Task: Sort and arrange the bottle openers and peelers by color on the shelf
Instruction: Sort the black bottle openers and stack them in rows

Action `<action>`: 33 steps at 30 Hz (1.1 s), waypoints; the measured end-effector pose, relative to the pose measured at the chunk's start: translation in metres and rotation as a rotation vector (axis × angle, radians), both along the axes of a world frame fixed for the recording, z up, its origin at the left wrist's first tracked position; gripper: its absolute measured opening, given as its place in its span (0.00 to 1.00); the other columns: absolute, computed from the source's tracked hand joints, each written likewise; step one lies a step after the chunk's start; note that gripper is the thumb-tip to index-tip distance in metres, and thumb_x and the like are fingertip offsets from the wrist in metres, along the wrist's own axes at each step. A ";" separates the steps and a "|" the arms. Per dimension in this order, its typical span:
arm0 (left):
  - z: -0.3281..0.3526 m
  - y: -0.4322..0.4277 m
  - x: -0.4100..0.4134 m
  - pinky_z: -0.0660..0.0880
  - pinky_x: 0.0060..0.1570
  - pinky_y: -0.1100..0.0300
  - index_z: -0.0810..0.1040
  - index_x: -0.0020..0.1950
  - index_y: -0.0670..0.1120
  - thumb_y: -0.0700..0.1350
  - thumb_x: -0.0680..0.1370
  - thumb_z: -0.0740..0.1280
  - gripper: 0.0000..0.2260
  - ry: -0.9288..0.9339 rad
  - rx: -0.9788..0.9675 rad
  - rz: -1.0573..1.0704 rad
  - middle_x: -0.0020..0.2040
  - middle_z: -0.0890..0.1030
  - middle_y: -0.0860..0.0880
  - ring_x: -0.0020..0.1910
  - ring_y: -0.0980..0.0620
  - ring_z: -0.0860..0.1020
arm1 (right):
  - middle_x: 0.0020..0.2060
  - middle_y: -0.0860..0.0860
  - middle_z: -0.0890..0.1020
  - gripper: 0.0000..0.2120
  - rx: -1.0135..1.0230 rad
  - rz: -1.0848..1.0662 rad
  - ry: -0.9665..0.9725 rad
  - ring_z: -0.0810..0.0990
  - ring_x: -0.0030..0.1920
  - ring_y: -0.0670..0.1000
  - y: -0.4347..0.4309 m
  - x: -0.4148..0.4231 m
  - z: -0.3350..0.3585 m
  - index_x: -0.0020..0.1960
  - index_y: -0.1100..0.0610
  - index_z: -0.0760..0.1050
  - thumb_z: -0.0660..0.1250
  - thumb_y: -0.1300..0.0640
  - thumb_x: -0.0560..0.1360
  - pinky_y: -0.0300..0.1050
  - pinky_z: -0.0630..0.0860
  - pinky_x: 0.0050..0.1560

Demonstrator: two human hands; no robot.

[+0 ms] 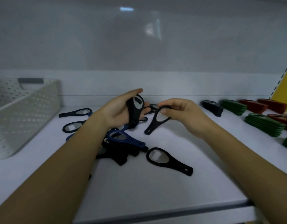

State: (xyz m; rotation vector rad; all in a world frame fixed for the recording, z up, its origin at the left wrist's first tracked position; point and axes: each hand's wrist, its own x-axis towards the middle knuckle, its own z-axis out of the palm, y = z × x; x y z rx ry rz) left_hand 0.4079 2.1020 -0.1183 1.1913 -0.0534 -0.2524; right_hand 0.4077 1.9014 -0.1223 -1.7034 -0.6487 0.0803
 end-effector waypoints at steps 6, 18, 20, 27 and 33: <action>-0.002 -0.022 -0.012 0.76 0.54 0.52 0.76 0.60 0.49 0.44 0.76 0.65 0.13 -0.215 0.200 -0.346 0.55 0.79 0.45 0.53 0.47 0.79 | 0.39 0.44 0.84 0.10 0.174 0.031 -0.043 0.81 0.43 0.42 0.003 -0.001 0.000 0.47 0.54 0.79 0.67 0.67 0.72 0.32 0.74 0.46; -0.004 -0.015 -0.004 0.81 0.41 0.48 0.73 0.58 0.46 0.29 0.77 0.57 0.16 -0.053 0.006 0.018 0.51 0.79 0.37 0.40 0.44 0.84 | 0.42 0.43 0.73 0.15 -0.692 0.173 -0.066 0.69 0.36 0.42 -0.012 -0.014 0.015 0.47 0.46 0.73 0.75 0.49 0.64 0.38 0.69 0.41; -0.005 -0.010 -0.003 0.80 0.43 0.47 0.73 0.58 0.47 0.30 0.78 0.57 0.16 -0.043 -0.006 0.060 0.51 0.79 0.37 0.41 0.44 0.83 | 0.50 0.41 0.71 0.23 -0.945 0.323 -0.047 0.70 0.43 0.40 -0.007 -0.022 0.012 0.57 0.40 0.71 0.75 0.46 0.65 0.35 0.69 0.46; -0.003 -0.006 -0.002 0.80 0.40 0.54 0.74 0.59 0.51 0.41 0.80 0.59 0.10 -0.003 -0.063 0.034 0.56 0.74 0.38 0.45 0.48 0.78 | 0.41 0.41 0.72 0.15 -0.939 0.280 0.013 0.70 0.36 0.39 -0.007 -0.018 0.007 0.51 0.45 0.74 0.74 0.51 0.67 0.27 0.66 0.34; -0.007 -0.009 -0.002 0.79 0.49 0.50 0.74 0.63 0.54 0.42 0.80 0.59 0.13 -0.047 0.008 -0.044 0.51 0.78 0.42 0.47 0.47 0.82 | 0.33 0.54 0.78 0.05 -0.290 0.071 0.173 0.69 0.25 0.44 -0.016 -0.002 0.010 0.44 0.57 0.77 0.69 0.65 0.72 0.34 0.67 0.27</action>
